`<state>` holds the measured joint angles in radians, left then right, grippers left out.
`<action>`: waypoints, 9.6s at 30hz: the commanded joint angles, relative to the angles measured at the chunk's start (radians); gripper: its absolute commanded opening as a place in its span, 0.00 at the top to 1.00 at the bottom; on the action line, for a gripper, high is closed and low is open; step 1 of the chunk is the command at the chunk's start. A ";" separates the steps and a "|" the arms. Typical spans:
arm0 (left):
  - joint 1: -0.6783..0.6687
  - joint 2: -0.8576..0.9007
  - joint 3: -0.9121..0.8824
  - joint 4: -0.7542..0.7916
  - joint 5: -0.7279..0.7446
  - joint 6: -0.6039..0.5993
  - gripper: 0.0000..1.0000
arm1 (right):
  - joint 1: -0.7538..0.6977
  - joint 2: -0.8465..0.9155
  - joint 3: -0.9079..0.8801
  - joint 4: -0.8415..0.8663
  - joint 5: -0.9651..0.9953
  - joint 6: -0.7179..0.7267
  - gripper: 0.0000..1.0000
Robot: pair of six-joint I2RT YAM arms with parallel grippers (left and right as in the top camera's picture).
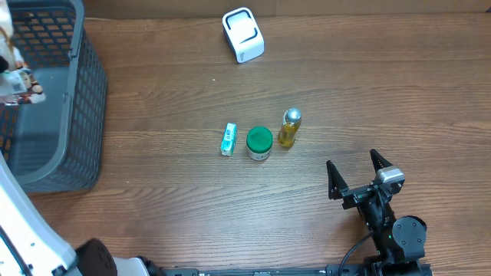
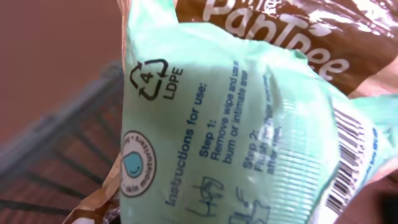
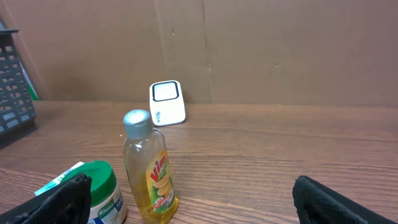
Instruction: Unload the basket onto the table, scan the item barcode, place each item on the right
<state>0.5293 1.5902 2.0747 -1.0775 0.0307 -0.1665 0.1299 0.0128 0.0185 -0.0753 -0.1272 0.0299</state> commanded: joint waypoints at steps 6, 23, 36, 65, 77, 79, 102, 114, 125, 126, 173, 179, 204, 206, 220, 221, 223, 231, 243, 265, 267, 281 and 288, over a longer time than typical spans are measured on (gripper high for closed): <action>-0.163 -0.033 0.007 -0.151 0.196 -0.044 0.88 | -0.002 -0.010 -0.011 0.005 -0.005 -0.002 0.00; -0.579 0.000 -0.406 -0.106 0.100 -0.113 0.85 | -0.002 -0.010 -0.011 0.005 -0.005 -0.002 0.00; -0.766 0.010 -0.874 0.259 -0.234 -0.310 0.85 | -0.002 -0.010 -0.011 0.005 -0.005 -0.002 0.00; -0.777 0.174 -0.784 0.235 -0.183 -0.192 0.17 | -0.002 -0.010 -0.011 0.005 -0.005 -0.002 0.00; -0.777 0.175 -0.647 0.079 -0.137 -0.177 0.81 | -0.002 -0.010 -0.011 0.005 -0.005 -0.002 0.00; -0.777 0.175 -0.672 0.084 -0.137 -0.177 0.81 | -0.002 -0.010 -0.011 0.005 -0.005 -0.002 0.00; -0.780 0.328 -0.861 0.153 -0.137 -0.169 0.59 | -0.002 -0.010 -0.011 0.005 -0.005 -0.002 0.00; -0.780 0.329 -0.860 0.159 -0.058 -0.161 0.44 | -0.002 -0.010 -0.011 0.005 -0.005 -0.002 0.00; -0.774 0.293 -0.587 -0.043 -0.045 -0.141 0.39 | -0.002 -0.010 -0.011 0.005 -0.005 -0.002 0.00; -0.774 0.291 -0.549 -0.065 -0.045 -0.132 0.39 | -0.002 -0.010 -0.011 0.005 -0.005 -0.002 0.00; -0.395 0.287 -0.354 -0.140 -0.078 -0.051 0.01 | -0.002 -0.010 -0.011 0.005 -0.005 -0.002 0.00; -0.395 0.287 -0.354 -0.142 -0.052 -0.050 0.00 | -0.002 -0.010 -0.011 0.005 -0.005 -0.002 0.00; -0.420 0.287 -0.354 -0.144 -0.030 -0.047 0.00 | -0.002 -0.010 -0.011 0.005 -0.005 -0.002 0.00; -0.420 0.287 -0.354 -0.144 -0.030 -0.047 0.00 | -0.002 -0.010 -0.011 0.005 -0.005 -0.002 0.00; -0.420 0.287 -0.354 -0.144 -0.030 -0.047 0.00 | -0.002 -0.010 -0.011 0.005 -0.005 -0.002 0.00; -0.420 0.287 -0.354 -0.144 -0.030 -0.047 0.00 | -0.002 -0.010 -0.011 0.005 -0.005 -0.002 0.00; -0.420 0.287 -0.354 -0.144 -0.030 -0.047 0.00 | -0.002 -0.010 -0.011 0.005 -0.005 -0.002 0.00; -0.419 0.287 -0.354 -0.144 -0.030 -0.047 0.00 | -0.002 -0.010 -0.011 0.005 -0.005 -0.002 0.00; -0.419 0.287 -0.354 -0.144 -0.030 -0.047 0.00 | -0.002 -0.010 -0.011 0.005 -0.005 -0.002 0.00; -0.419 0.287 -0.354 -0.144 -0.030 -0.047 0.00 | -0.002 -0.010 -0.011 0.005 -0.005 -0.002 0.00; -0.419 0.287 -0.354 -0.144 -0.031 -0.047 0.00 | -0.002 -0.010 -0.011 0.005 -0.005 -0.002 0.00; -0.419 0.287 -0.354 -0.144 -0.031 -0.047 0.00 | -0.002 -0.010 -0.011 0.005 -0.005 -0.002 0.00; -0.419 0.287 -0.354 -0.144 -0.030 -0.047 0.01 | -0.002 -0.010 -0.011 0.005 -0.005 -0.002 0.00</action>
<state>0.1112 1.8835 1.7321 -1.2232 -0.0105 -0.2283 0.1299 0.0128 0.0185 -0.0750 -0.1276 0.0296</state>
